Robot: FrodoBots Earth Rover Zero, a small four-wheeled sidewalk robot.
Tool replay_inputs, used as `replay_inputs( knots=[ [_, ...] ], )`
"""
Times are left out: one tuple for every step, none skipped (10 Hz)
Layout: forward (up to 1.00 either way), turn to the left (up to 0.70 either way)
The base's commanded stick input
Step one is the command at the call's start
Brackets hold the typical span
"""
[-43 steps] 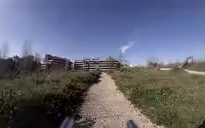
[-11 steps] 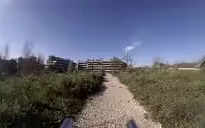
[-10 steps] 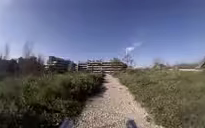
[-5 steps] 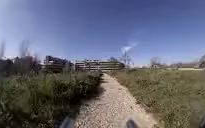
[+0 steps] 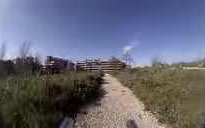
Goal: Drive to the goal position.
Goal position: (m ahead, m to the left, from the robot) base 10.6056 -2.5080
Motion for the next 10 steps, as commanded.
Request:
replay_inputs(
  knots=[
    [0.5,0.0],
    [0.5,0.0],
    [0.5,-0.3],
    [0.5,-0.48],
    [0.5,-0.43],
    [0.5,-0.13],
    [0.5,0.0],
    [0.5,0.0],
    [0.5,0.0],
    [0.5,0.0]
  ],
)
